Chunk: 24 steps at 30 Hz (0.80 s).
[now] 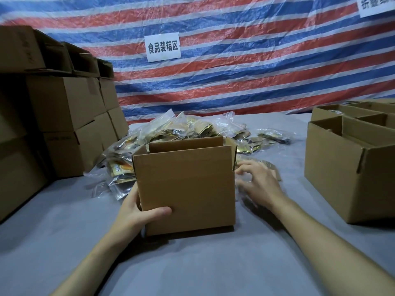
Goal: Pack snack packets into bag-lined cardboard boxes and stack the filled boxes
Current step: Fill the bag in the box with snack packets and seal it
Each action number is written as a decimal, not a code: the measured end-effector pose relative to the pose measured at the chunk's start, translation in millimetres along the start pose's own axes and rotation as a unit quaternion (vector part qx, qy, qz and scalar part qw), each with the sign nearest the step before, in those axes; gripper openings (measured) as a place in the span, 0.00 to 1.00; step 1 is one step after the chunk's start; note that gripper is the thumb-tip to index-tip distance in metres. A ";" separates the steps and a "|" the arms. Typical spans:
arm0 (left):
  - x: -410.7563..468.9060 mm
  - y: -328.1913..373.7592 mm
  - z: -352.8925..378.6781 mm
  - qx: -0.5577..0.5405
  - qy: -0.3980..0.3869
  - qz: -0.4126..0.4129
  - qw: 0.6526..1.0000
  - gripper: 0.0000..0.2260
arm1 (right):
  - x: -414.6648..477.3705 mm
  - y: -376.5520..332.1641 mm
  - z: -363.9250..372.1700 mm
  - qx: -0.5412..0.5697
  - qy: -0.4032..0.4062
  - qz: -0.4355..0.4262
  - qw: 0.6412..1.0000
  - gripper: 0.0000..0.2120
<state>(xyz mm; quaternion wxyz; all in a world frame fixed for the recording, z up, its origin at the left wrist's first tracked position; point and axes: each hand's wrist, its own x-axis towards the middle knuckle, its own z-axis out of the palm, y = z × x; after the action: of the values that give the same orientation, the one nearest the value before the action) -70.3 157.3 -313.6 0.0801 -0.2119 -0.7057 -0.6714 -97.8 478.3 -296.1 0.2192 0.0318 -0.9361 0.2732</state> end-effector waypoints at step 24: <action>3.5 -4.7 -0.4 0.008 0.014 0.005 1.000 0.30 | 4.4 7.5 -12.0 0.095 0.152 0.158 0.971 0.15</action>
<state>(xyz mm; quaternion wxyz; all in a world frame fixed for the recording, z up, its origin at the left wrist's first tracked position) -75.4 157.5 -316.4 0.0954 -0.2050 -0.7089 -0.6681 -98.4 491.2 -288.9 0.3090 -0.1379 -0.8545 0.3942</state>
